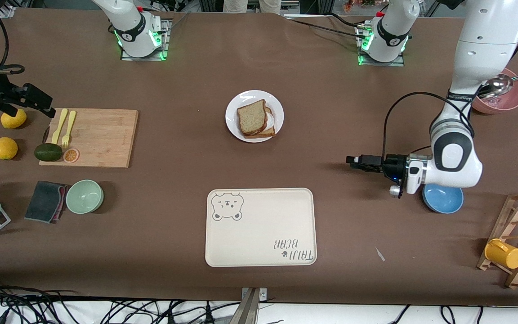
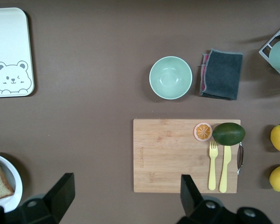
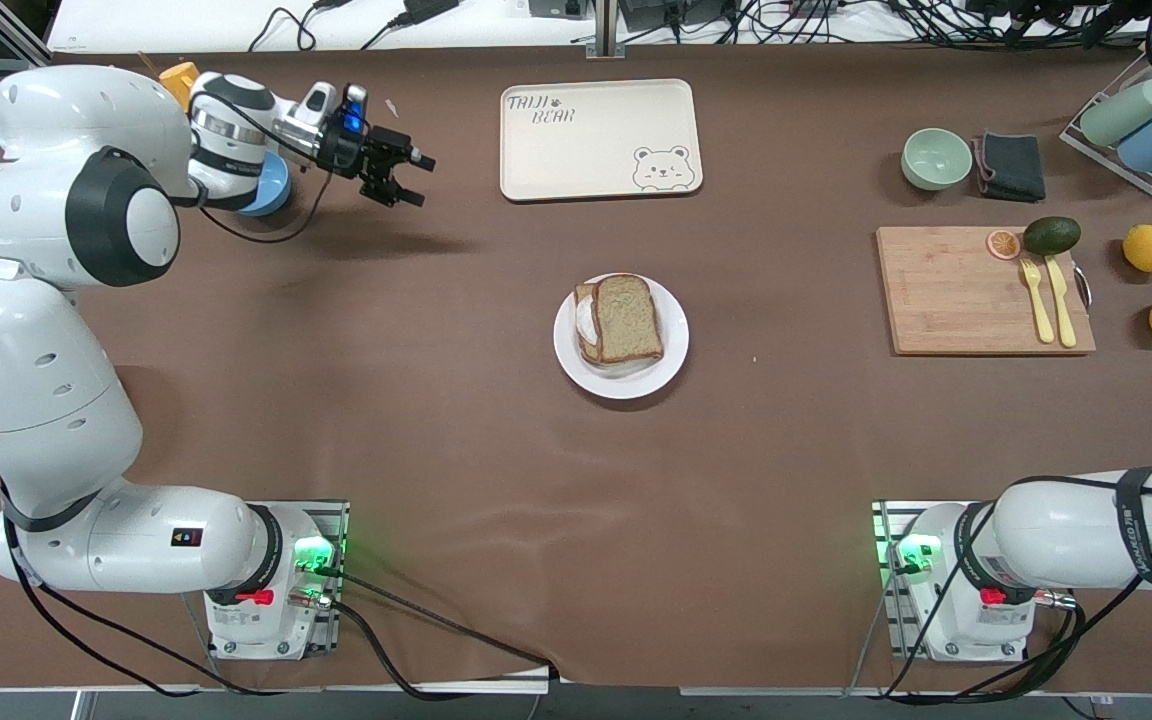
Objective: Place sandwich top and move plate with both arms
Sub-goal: 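Move the left gripper from the blue bowl toward the plate rim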
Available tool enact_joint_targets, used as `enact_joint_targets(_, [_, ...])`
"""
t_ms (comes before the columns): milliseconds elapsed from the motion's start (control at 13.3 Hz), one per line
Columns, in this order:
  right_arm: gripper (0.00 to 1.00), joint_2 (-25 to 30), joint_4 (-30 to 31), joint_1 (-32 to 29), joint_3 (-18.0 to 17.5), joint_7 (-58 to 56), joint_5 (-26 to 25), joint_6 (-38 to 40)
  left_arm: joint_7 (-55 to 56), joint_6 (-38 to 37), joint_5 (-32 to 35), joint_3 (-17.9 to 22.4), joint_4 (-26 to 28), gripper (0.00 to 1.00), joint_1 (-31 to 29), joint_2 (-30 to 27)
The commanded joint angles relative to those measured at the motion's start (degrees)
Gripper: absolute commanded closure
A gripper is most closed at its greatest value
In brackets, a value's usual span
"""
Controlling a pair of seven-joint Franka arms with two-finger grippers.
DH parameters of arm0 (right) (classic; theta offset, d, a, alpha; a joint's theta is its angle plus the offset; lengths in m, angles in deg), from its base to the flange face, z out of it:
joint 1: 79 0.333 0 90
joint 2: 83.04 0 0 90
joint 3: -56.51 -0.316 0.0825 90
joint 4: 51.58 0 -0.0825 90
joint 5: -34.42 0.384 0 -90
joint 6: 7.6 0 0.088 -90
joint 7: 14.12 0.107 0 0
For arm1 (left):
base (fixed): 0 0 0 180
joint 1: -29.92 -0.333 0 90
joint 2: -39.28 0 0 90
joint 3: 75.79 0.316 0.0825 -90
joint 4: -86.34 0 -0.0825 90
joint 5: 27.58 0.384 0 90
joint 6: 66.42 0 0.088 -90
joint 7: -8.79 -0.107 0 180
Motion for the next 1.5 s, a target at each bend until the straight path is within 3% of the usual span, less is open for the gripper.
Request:
enact_joint_targets(0, [0.0, 1.36, 1.69, -0.98, -0.38, 0.14, 0.73, -0.87, -1.74, 5.66, -3.06, 0.91, 9.16, 0.0, 4.74, -5.72])
enact_joint_targets(451, [0.0, 0.13, 0.1, -0.98, 0.41, 0.06, 0.82, -0.25, -3.93, 15.06, -11.92, -1.11, 20.67, 0.0, 10.63, -12.23])
enact_joint_targets(827, [0.0, 0.04, 0.02, -0.81, 0.33, 0.32, 0.82, 0.1, -8.41, 18.32, -18.52, -3.82, 28.59, 0.0, 12.48, -15.75])
enact_joint_targets(1053, [0.0, 0.04, 0.02, -0.81, 0.33, 0.32, 0.82, 0.1, -18.33, 21.93, -28.61, -5.24, 33.51, 0.0, 16.16, -15.23])
enact_joint_targets(1429, [0.0, 0.04, 0.02, -0.81, 0.33, 0.32, 0.9, 0.36, -21.07, 25.61, -36.96, -9.1, 34.58, 0.0, 18.37, -14.0])
